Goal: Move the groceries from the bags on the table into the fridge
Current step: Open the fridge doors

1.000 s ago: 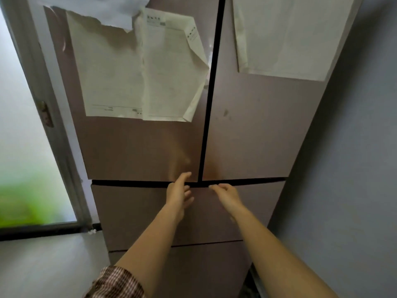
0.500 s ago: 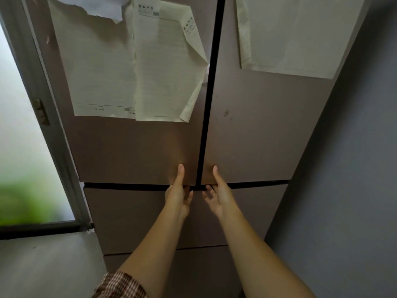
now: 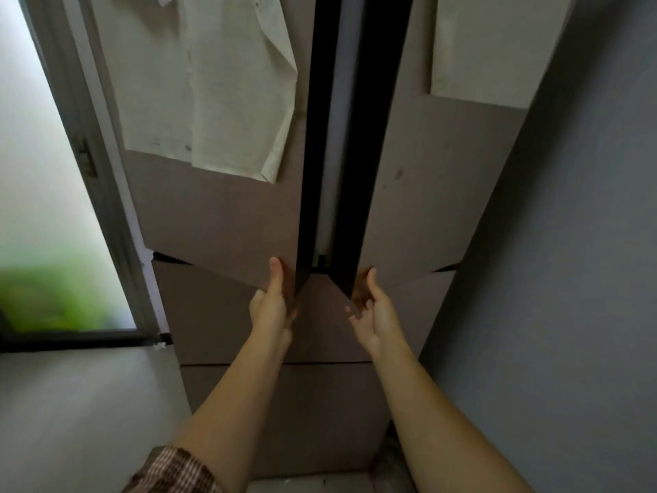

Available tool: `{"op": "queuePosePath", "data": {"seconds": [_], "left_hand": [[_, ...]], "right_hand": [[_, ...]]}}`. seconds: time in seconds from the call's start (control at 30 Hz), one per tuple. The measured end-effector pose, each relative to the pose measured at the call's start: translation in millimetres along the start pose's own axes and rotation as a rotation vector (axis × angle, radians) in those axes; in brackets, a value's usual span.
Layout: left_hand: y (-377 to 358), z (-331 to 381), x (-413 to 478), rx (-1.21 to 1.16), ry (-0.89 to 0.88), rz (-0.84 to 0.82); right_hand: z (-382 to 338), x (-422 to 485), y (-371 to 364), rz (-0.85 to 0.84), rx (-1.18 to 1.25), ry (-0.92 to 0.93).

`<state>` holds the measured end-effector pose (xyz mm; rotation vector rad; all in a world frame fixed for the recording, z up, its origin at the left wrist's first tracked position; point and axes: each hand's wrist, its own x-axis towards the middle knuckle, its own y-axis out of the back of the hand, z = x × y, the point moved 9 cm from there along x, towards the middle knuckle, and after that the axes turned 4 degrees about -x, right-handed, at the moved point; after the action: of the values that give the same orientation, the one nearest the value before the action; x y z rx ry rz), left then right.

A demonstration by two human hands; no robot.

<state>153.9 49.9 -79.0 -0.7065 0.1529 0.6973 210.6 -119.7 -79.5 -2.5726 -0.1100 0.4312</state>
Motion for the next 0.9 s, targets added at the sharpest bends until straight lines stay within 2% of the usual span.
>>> {"op": "queuePosePath", "data": {"seconds": [0.1,0.27,0.33,0.37,0.43,0.47,0.5,0.53,0.6,0.67,0.73,0.8,0.9], "left_hand": [[13.2,0.2,-22.5,-0.082,0.018,-0.002],[38.7,12.6,-64.0,-0.018,-0.103,0.051],[50.3,20.4,-86.9,0.052,-0.192,0.117],[57.7,23.0,-99.4,0.127,-0.263,0.187],[62.6,37.8,-131.0,0.369,-0.571,0.302],[51.1,47.6,-152.7,0.517,-0.807,0.27],[31.1,49.5,-171.5,0.696,-1.021,0.17],[8.4,44.0,-183.4,0.892,-1.184,0.045],[-29.4,34.6,-187.4,1.256,-1.36,-0.16],[-50.7,40.2,-179.7,1.542,-1.357,-0.237],[-53.3,57.0,-158.8,1.717,-1.187,-0.199],[-42.6,70.0,-142.9,1.773,-1.039,-0.094],[-20.3,80.6,-136.8,1.73,-0.985,0.069]], "right_hand": [[-6.6,-28.4,14.7,-0.001,0.028,0.002],[-14.2,-69.3,46.9,0.082,-0.017,0.067],[-22.1,-87.4,68.2,0.189,-0.057,0.094],[-28.2,-97.8,81.3,0.296,-0.103,0.127],[-56.3,-129.4,100.9,0.567,-0.279,0.328],[-75.6,-151.2,97.4,0.65,-0.388,0.507],[-92.3,-170.9,84.4,0.654,-0.494,0.698],[-103.2,-182.6,66.2,0.59,-0.6,0.839],[-112.1,-187.1,28.4,0.385,-0.827,0.928],[-116.1,-178.8,4.7,0.28,-1.128,0.87],[-124.6,-167.4,8.0,0.33,-1.313,0.762],[-134.8,-161.8,24.7,0.434,-1.339,0.693],[-141.7,-154.2,47.9,0.501,-1.365,0.661]]}}
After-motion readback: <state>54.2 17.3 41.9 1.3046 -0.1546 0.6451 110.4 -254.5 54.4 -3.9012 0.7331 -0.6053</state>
